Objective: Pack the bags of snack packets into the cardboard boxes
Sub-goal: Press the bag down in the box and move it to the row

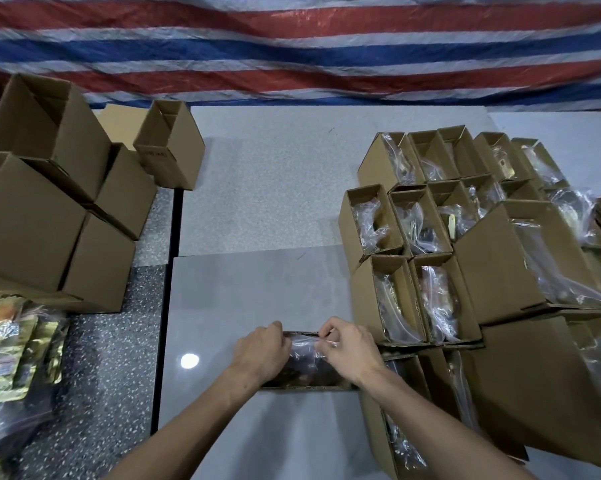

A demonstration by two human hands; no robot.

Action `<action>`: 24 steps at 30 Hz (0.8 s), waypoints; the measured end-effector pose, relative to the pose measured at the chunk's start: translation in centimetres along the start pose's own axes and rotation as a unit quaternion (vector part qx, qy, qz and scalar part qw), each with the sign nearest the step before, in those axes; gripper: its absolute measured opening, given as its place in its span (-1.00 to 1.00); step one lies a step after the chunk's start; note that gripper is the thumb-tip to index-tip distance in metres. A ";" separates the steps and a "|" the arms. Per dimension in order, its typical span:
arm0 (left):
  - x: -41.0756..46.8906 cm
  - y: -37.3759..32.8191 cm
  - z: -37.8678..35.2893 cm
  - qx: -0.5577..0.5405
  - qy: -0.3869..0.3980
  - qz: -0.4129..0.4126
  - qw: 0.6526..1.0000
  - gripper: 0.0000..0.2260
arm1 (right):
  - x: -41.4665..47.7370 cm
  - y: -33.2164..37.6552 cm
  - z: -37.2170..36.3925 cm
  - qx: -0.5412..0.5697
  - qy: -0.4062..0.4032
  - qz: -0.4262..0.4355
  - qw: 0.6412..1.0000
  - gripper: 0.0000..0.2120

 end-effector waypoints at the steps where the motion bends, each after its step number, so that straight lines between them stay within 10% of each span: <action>1: -0.1 -0.1 -0.1 -0.004 0.005 0.003 1.000 -0.83 | 0.0 -0.1 0.1 0.011 -0.001 -0.008 1.000 -0.90; 10: -0.7 -0.1 -0.7 -0.046 -0.006 0.019 0.999 -0.90 | -0.1 -0.6 1.0 0.176 0.099 -0.039 0.979 -0.80; 24: -4.4 0.8 -1.9 0.059 -0.168 -0.054 0.983 -0.92 | 0.2 0.9 0.3 0.100 0.237 -0.068 0.964 -0.81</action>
Point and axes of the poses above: each hand's wrist, its own x-axis towards the middle knuckle, its own z-axis out of the back of the hand, y = z × x, the point moved 3 cm from there along x, towards the middle knuckle, and after that the axes turned 11 degrees about y, right-handed, at the moved point
